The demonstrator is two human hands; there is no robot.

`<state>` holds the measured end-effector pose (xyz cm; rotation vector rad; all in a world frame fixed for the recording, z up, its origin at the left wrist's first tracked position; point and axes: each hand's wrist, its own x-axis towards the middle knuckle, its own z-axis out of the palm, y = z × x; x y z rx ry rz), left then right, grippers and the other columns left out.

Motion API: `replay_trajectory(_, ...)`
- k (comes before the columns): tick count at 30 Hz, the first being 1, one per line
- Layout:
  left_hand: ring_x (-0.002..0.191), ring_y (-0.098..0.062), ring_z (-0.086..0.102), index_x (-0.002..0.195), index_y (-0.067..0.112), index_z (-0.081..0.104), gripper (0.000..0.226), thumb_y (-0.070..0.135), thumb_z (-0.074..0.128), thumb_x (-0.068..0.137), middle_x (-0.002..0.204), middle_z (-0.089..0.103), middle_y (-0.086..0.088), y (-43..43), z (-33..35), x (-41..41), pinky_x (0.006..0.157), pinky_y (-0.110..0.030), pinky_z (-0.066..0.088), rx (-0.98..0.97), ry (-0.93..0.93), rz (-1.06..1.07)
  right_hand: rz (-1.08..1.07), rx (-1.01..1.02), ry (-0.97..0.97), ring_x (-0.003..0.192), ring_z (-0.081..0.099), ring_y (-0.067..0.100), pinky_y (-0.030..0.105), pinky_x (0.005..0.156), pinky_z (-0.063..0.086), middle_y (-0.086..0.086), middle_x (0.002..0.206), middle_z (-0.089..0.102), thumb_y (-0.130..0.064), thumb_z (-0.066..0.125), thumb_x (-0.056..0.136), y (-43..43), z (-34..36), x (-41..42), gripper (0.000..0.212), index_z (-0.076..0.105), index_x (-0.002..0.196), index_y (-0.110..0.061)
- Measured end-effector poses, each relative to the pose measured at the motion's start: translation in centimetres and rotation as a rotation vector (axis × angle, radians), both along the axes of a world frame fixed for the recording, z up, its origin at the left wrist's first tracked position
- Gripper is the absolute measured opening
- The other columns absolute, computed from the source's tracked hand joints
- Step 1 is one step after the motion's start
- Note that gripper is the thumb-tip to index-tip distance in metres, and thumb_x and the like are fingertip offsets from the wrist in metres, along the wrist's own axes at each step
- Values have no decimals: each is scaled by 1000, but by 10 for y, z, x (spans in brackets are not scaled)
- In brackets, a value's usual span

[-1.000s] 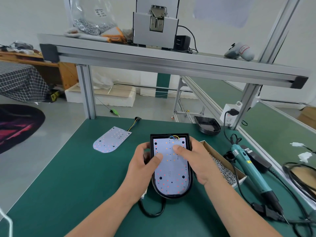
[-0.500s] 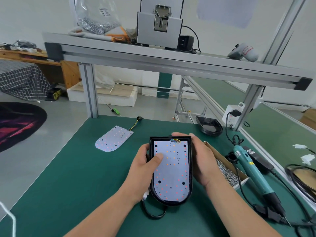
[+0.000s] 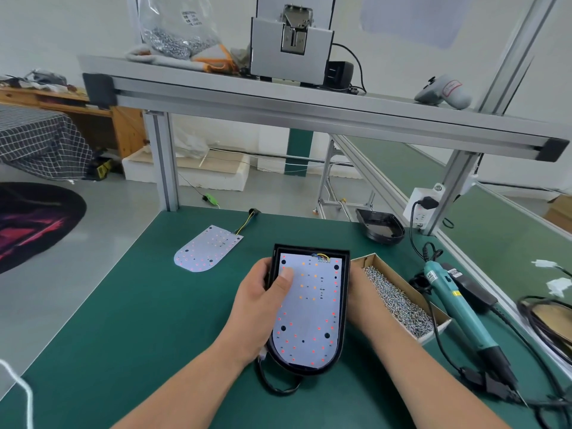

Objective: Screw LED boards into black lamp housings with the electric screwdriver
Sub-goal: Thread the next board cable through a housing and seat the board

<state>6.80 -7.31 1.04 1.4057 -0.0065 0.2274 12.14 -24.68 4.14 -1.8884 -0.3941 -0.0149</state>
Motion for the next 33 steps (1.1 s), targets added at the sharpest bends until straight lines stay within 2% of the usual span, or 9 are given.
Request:
replay_trajectory(2,97,-25,69,112,37,72,33,61,69,89,114,74,-12,1,0,-1,100,-65,54,-1,-10,20,-53,-36,13,52,27,10,27,54,27,-8,67,29,5,48,99,9,-2,3,48,26,70,-26)
replay_trajectory(5,92,-23,66,112,34,73,34,58,71,88,113,73,-17,1,0,-3,96,-66,54,-18,-7,35,-132,89,145,67,8,13,35,62,10,-6,67,14,-2,51,91,8,6,3,45,18,75,-29)
replay_trajectory(8,89,-20,64,111,35,73,34,58,72,86,111,72,-17,1,2,-2,95,-65,54,11,6,31,40,95,145,54,26,7,21,51,27,-13,58,37,-2,58,87,2,5,-3,44,41,59,-31)
replay_trajectory(11,93,-32,70,109,37,73,31,57,73,84,109,75,-12,2,1,-1,96,-65,55,0,26,30,21,105,70,81,69,5,15,69,53,-8,93,79,10,55,97,-6,6,-5,41,80,92,-22)
replay_trajectory(14,107,-41,70,104,37,73,32,58,74,80,109,77,-9,3,0,0,98,-64,56,-36,47,55,23,377,128,97,74,14,26,75,56,-2,124,77,-21,49,106,-16,7,-2,35,74,128,-32)
replay_trajectory(18,89,-27,71,98,36,72,30,57,74,78,99,77,0,1,2,2,89,-55,61,-31,64,111,38,12,-58,94,67,-5,13,78,50,-29,110,71,-53,70,84,-13,12,-4,43,63,126,-51)
replay_trajectory(20,75,-13,63,93,34,70,28,58,72,78,86,73,10,0,0,3,75,-40,57,-9,66,151,-37,-81,-87,90,70,2,24,77,54,-21,101,73,-44,78,78,-6,11,-5,35,63,109,-49)
replay_trajectory(23,67,-8,54,90,29,67,29,56,72,82,76,63,14,-1,0,4,68,-30,48,21,72,185,-62,19,-81,81,70,17,40,76,57,-6,87,73,-31,80,79,-3,13,-5,21,65,93,-37)
replay_trajectory(33,75,-2,64,101,29,66,11,35,74,97,87,72,17,-5,3,3,70,-23,50,130,108,219,-19,224,55,66,64,9,18,60,51,-7,73,70,-6,88,76,-6,9,2,27,66,89,-14)
